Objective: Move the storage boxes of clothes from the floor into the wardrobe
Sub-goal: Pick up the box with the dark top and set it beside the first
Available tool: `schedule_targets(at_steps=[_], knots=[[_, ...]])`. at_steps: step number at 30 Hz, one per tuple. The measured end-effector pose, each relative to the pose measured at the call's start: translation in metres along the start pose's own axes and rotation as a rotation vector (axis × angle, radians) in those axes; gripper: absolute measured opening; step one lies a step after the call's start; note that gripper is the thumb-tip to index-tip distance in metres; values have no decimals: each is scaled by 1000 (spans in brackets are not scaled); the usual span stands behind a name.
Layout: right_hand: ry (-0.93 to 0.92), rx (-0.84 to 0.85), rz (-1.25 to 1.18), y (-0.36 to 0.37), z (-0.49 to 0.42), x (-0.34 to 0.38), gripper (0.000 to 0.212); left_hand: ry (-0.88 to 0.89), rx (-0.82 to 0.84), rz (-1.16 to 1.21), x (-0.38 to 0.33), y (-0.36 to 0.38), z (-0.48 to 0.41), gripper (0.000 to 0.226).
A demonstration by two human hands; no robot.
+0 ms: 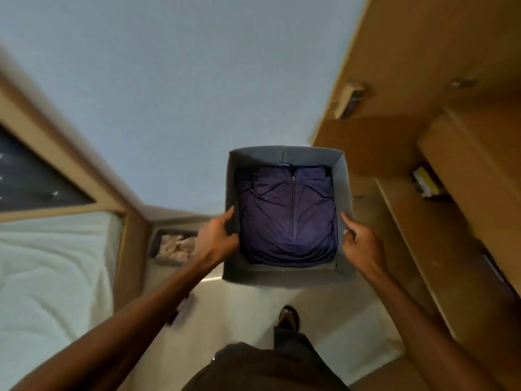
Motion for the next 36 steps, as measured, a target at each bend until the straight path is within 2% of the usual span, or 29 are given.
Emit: schedule_targets(at_steps=[4,12,17,20,26,29,32,36], knots=[[147,-156,-31,-61,-19,-59,47,196,63,2,-86,40,-10,79],[269,-378,5,-185,-60,-158,45,437,91,60,-249,133,0,72],[324,-481,30,-237,-70,-197,46,495,234,154,-314,185,1,75],[395,-558,7,-264,-73,-228,46,562,323,196,-350,243,-17,71],[460,-692,19,-310,-89,-272,45,688,376,305,-453,260,32,58],[494,-710,35,-320,-110,-295,44,755,399,264,-486,288,22,54],[538,-691,52,-325,-136,-318,45,815,393,139,-519,322,-7,62],[632,-676,52,-330,-181,-349,50,886,491,-3,-583,373,-46,69]])
Point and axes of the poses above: each hand's wrist, its own z-axis away from the middle knuckle, its own y-axis out of the palm, x = y × z, the point moved 2 cm from there along -z, towards the middle knuckle, and after that the axes turned 15 degrees about -x, right-handed, at the moved point
